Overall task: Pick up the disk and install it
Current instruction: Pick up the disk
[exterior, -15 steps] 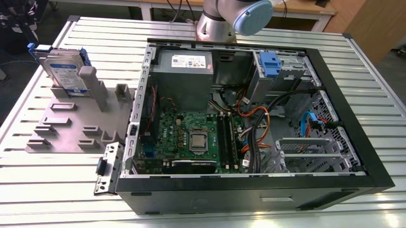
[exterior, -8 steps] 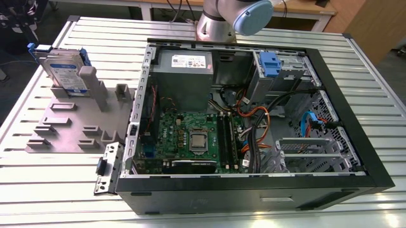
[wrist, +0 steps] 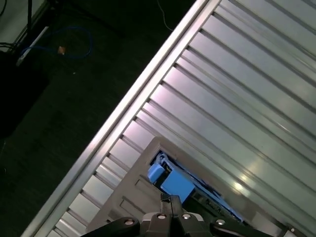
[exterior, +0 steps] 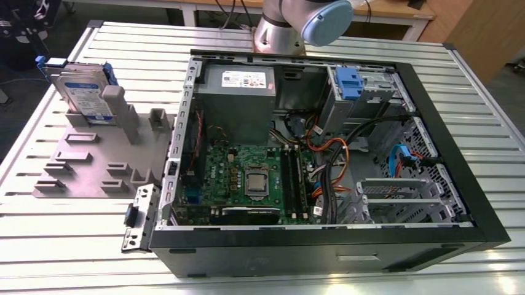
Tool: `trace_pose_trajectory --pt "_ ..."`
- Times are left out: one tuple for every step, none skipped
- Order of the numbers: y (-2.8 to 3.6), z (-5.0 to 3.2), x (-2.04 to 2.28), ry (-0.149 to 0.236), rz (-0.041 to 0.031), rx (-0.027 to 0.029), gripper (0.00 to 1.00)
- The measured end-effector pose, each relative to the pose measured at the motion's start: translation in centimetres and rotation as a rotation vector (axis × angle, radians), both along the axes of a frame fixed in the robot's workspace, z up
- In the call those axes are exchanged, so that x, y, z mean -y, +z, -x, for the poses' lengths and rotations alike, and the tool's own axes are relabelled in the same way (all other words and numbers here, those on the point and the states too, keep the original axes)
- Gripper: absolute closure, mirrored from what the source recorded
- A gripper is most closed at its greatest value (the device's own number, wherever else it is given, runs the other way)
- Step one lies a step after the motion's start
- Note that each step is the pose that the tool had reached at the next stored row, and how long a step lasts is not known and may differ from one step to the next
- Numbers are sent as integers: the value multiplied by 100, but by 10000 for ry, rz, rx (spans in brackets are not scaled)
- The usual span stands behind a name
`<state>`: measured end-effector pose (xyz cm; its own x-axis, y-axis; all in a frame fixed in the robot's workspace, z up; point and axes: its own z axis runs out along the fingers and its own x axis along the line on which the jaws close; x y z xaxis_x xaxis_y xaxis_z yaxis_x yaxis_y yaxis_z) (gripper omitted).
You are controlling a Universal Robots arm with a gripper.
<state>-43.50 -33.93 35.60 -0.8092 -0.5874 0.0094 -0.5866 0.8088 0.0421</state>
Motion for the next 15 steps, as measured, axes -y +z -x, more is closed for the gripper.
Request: trace_pose_trajectory --pt "0 0 0 172 0 0 89" --pt "0 0 0 330 0 0 89" --pt "0 0 0 494 0 0 89" --pt "0 0 0 671 0 0 89" --pt "0 0 0 827 0 -1 89" --pt "0 0 0 984 1 -1 89" --pt "0 0 0 1127 0 -1 89" --pt "0 0 0 1262 0 -1 89" --pt "-1 0 0 1405 0 0 89" --pt "-1 0 0 1555 0 0 89" --pt "-1 0 0 1682 0 0 89" --pt "0 0 0 1798 0 -1 89" --pt "-1 0 0 1915 0 0 89" --pt "-1 0 0 2034 0 0 89" --pt "-1 0 0 2138 0 0 89"
